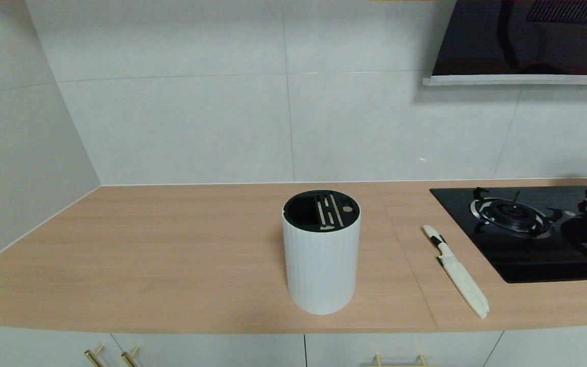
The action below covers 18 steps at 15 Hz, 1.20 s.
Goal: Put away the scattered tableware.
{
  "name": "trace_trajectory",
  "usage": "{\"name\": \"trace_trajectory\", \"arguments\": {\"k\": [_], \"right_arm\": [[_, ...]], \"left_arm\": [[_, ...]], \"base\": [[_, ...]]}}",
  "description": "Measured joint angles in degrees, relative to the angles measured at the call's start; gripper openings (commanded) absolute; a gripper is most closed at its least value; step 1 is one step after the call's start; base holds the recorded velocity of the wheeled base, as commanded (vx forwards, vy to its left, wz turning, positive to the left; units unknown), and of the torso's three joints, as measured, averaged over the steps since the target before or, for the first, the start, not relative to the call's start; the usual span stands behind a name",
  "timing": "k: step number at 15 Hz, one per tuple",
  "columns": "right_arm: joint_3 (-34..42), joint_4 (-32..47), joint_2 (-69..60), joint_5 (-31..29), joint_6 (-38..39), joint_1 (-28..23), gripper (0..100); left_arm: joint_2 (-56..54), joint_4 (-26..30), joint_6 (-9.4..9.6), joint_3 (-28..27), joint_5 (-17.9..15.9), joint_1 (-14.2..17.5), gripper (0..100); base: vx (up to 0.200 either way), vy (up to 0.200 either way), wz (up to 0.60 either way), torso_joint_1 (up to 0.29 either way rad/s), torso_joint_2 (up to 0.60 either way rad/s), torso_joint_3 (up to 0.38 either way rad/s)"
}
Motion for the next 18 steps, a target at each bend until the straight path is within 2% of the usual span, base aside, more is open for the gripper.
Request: {"name": "trace_trajectory", "arguments": {"k": [4, 9, 18], "right_arm": [[0.0, 0.0, 0.0, 0.0, 0.0, 0.0, 100], [0.0, 0.0, 0.0, 0.0, 0.0, 0.0, 100], [0.0, 0.0, 0.02, -0.02, 0.0, 0.0, 100]], "left_arm": [[0.0, 0.0, 0.0, -0.02, 0.0, 0.0, 100], [0.0, 0.0, 0.0, 0.0, 0.02, 0.0, 100], [0.0, 0.0, 0.0, 0.0, 0.02, 0.0, 100]], "base": [[0.0, 0.0, 0.0, 0.275, -0.59, -0.309], [0.0, 0.0, 0.0, 0.19, -0.39, -0.203], [0.0, 0.0, 0.0, 0.004, -0.01, -0.006]]}}
